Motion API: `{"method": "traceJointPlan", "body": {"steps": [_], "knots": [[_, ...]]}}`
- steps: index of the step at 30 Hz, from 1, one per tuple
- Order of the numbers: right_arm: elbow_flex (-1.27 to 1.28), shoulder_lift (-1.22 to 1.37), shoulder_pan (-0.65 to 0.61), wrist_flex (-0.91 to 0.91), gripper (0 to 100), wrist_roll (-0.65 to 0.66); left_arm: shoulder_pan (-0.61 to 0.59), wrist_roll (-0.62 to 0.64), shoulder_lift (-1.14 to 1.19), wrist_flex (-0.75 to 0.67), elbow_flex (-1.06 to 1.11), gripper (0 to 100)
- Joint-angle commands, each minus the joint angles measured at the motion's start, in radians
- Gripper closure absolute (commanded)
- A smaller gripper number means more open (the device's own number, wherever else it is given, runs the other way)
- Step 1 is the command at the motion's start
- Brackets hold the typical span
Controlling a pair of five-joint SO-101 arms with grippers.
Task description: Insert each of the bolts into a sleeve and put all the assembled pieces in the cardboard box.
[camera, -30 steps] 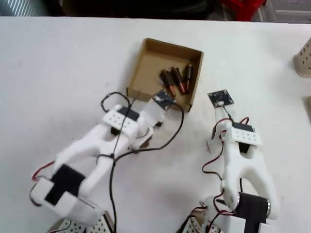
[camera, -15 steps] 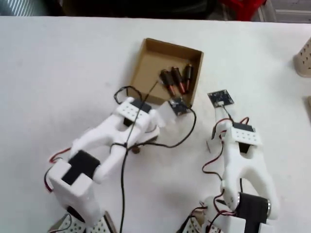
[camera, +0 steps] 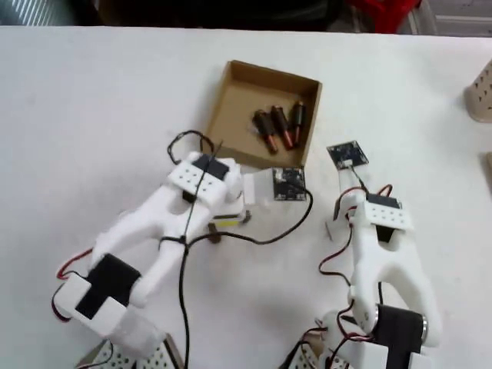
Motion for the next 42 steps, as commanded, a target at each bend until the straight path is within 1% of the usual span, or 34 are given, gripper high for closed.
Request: {"method": "traceJointPlan", "body": {"steps": [1,2,4,6,10,13,17,19,22,27,30,34,38,40,42], "knots": [[-0.009,-0.027,-0.008,-0.016,98.1,0.003,-0.025,-0.104,-0.056,-0.018,0.021,72],[-0.009,-0.027,-0.008,-0.018,98.1,0.003,-0.027,-0.144,-0.056,-0.018,0.029,73],[-0.008,-0.027,-0.008,-0.018,98.1,0.003,-0.025,-0.175,-0.056,-0.02,0.037,73],[-0.008,-0.027,-0.01,-0.018,98.1,0.003,-0.022,-0.175,-0.056,-0.034,0.032,73],[-0.008,-0.027,-0.01,-0.018,98.1,0.003,-0.022,-0.175,-0.054,-0.112,0.041,73],[-0.008,-0.027,-0.01,-0.018,98.1,0.003,-0.022,-0.175,-0.054,-0.133,0.041,73],[-0.008,-0.027,-0.01,-0.018,98.1,0.003,-0.015,-0.232,-0.051,-0.115,0.049,73],[-0.008,-0.027,-0.01,-0.018,98.1,0.003,-0.01,-0.238,-0.038,-0.123,0.064,73],[-0.008,-0.027,-0.012,-0.018,98.1,0.003,0.007,-0.238,0.016,-0.149,0.063,73],[-0.008,-0.027,-0.012,-0.018,98.1,0.003,0.039,-0.233,0.101,-0.117,-0.031,79],[-0.008,-0.027,-0.012,-0.018,98.1,0.003,0.047,-0.232,0.143,-0.117,-0.066,79],[-0.008,-0.027,-0.012,-0.018,98.1,0.003,0.048,-0.23,0.157,-0.075,-0.1,79],[-0.008,-0.027,-0.012,-0.018,98.1,0.003,0.05,-0.213,0.157,-0.083,-0.103,79],[-0.008,-0.027,-0.012,-0.019,98.1,0.003,0.05,-0.175,0.157,-0.084,-0.103,83],[-0.008,-0.027,-0.012,-0.027,98.1,0.003,0.051,-0.166,0.157,-0.095,-0.101,90]]}}
